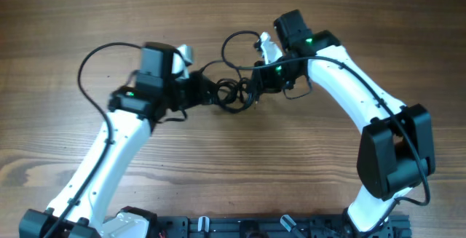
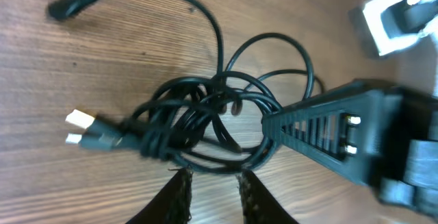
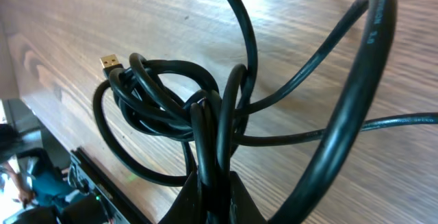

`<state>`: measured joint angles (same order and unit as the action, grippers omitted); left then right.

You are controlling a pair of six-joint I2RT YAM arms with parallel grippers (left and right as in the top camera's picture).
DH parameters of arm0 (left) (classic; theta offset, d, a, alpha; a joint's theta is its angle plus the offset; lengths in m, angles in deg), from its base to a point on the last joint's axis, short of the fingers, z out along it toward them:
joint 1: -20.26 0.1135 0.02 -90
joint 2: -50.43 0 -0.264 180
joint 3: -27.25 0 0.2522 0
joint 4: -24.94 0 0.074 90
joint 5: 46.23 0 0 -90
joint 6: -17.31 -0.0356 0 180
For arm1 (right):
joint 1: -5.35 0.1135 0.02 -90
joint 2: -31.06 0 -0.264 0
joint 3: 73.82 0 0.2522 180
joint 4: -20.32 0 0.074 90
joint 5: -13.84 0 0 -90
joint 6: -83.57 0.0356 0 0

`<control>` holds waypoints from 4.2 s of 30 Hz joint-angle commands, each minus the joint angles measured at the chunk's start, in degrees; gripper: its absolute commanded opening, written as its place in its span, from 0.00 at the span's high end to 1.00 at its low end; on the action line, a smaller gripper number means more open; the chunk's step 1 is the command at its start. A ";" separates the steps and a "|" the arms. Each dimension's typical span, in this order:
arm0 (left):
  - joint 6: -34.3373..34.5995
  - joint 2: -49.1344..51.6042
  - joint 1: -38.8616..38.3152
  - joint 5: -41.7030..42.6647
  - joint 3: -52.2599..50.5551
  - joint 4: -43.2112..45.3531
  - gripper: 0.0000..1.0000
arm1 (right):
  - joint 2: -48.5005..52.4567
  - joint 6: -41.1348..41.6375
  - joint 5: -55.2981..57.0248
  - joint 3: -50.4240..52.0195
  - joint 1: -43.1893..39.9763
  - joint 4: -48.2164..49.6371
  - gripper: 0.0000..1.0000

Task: Untangle cables

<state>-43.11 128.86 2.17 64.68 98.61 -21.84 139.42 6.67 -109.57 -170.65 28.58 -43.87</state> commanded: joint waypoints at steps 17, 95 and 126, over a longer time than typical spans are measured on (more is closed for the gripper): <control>-32.98 0.33 -7.91 -12.46 -1.77 -0.94 0.42 | -1.42 -1.16 -0.98 -1.33 1.36 0.20 0.95; -11.02 -6.60 8.44 5.49 -3.72 0.04 0.96 | 5.81 -4.17 -5.44 -0.94 -2.71 -0.87 0.74; 9.88 22.27 -3.08 -11.58 -3.74 23.08 0.65 | -4.96 2.05 8.11 -1.36 -2.56 0.20 0.37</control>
<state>-31.64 149.52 -0.32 54.67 94.53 1.44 135.52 9.53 -102.42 -171.68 25.93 -43.76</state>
